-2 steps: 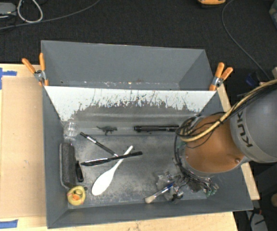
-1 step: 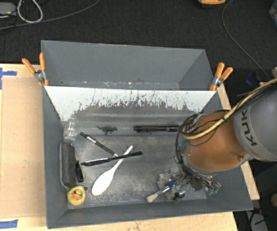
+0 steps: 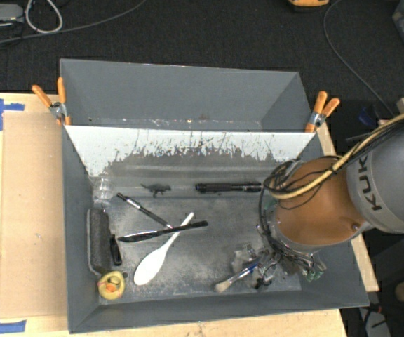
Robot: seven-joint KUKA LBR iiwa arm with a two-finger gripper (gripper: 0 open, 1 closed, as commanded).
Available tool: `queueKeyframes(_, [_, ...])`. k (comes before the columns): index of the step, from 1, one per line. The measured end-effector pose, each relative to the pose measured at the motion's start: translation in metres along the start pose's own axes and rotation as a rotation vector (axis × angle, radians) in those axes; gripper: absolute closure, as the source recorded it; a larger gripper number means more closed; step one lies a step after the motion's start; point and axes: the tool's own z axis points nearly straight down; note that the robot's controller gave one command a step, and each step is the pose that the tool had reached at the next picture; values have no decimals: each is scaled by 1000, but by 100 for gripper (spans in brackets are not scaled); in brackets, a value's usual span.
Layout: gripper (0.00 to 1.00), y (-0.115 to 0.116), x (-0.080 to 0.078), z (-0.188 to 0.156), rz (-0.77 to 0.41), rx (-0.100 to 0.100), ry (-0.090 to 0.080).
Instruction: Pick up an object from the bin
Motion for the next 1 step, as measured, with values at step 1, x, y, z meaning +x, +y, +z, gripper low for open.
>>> queueKeyframes(1, [100,1,0,-30,0,-2,3])
